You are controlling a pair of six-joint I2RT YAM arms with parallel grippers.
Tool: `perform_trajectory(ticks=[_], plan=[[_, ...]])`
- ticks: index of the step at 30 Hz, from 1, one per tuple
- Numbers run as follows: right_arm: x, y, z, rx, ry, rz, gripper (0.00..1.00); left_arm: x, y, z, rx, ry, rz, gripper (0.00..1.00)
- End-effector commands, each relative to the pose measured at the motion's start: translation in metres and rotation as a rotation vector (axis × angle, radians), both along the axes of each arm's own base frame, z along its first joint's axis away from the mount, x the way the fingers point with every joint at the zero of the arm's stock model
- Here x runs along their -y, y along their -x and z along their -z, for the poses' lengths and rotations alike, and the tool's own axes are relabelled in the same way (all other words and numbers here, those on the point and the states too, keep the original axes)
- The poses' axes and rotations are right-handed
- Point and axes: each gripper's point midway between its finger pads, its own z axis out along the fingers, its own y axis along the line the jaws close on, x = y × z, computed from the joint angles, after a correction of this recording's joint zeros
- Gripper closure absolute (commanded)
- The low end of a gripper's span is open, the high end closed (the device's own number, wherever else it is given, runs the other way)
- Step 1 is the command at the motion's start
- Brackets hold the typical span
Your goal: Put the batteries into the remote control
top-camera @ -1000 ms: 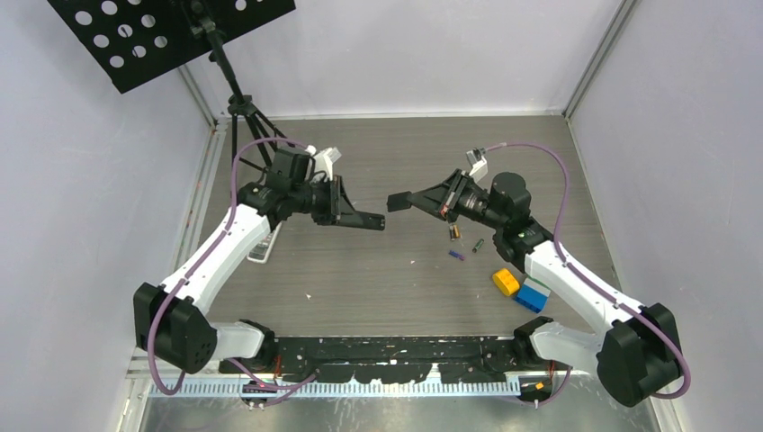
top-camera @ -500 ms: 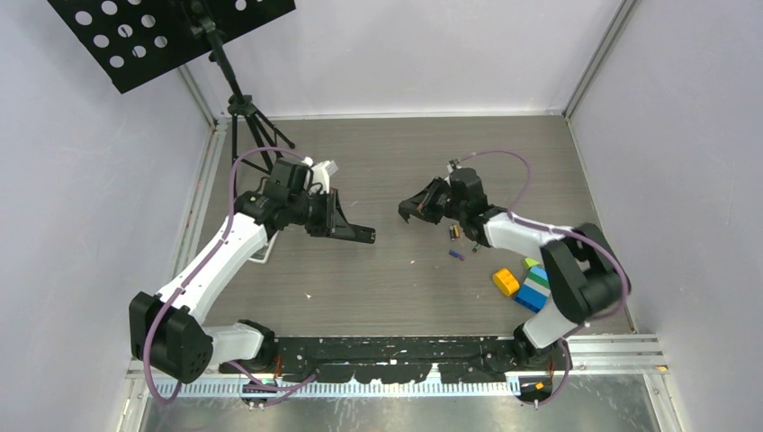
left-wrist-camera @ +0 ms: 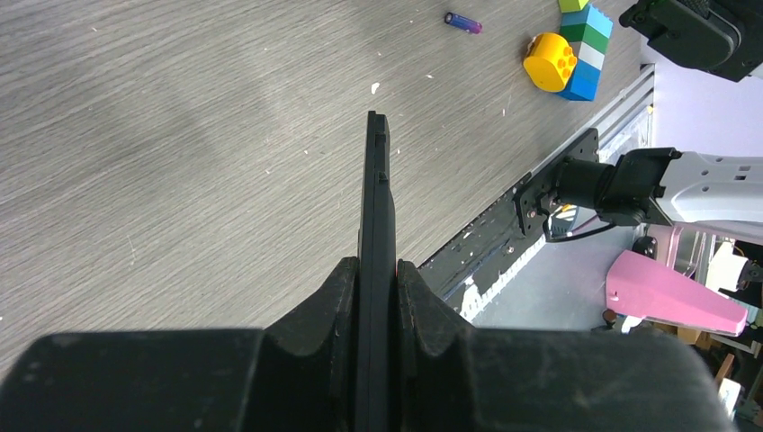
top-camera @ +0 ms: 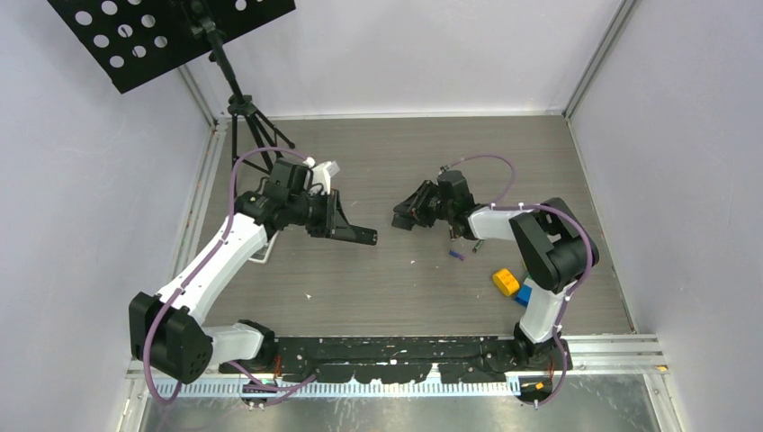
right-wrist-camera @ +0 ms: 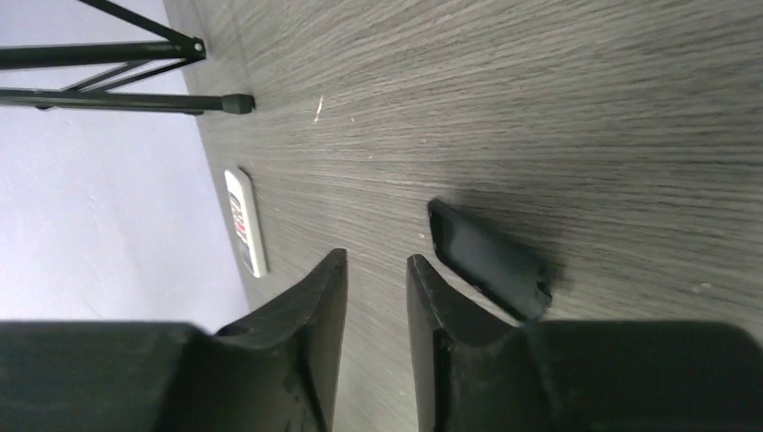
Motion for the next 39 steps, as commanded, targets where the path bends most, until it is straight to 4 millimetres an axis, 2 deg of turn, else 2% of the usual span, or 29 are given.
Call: perform_trajectory(ticks=[1,4,7,9,13,16,21,25,29,31,36,39], plan=[[-0.005,-0.011,-0.026,0.068,-0.012,0.002,0.55,0.003,0.001,-0.018,0.055,0.042,0.031,1.0],[-0.006,-0.004,-0.051,0.124,-0.035,-0.037,0.42,0.004,0.004,-0.02,0.059,0.049,0.044,1.0],[-0.01,0.017,-0.087,0.223,-0.067,-0.15,0.37,0.005,0.01,-0.024,0.061,0.069,0.067,1.0],[-0.013,0.044,-0.11,0.304,-0.112,-0.278,0.33,0.007,0.016,-0.028,0.063,0.096,0.097,1.0],[-0.019,0.112,-0.152,0.463,-0.236,-0.557,0.25,0.015,0.034,-0.041,0.082,0.176,0.2,1.0],[-0.026,0.157,-0.164,0.527,-0.269,-0.731,0.23,0.023,0.049,-0.059,0.114,0.262,0.311,1.0],[-0.041,0.216,-0.173,0.566,-0.248,-0.956,0.23,0.028,0.072,-0.086,0.196,0.368,0.471,1.0],[-0.042,0.233,-0.176,0.586,-0.192,-1.035,0.29,0.028,0.089,-0.101,0.266,0.421,0.56,1.0],[-0.038,0.244,-0.191,0.597,-0.207,-1.082,0.47,0.025,0.105,-0.113,0.32,0.467,0.621,1.0],[-0.036,0.25,-0.2,0.617,-0.226,-1.1,0.52,0.024,0.112,-0.115,0.333,0.479,0.64,1.0],[-0.031,0.258,-0.221,0.68,-0.244,-1.117,0.41,0.022,0.118,-0.115,0.343,0.476,0.643,1.0],[-0.03,0.26,-0.227,0.691,-0.24,-1.137,0.4,0.023,0.116,-0.113,0.336,0.471,0.638,1.0]])
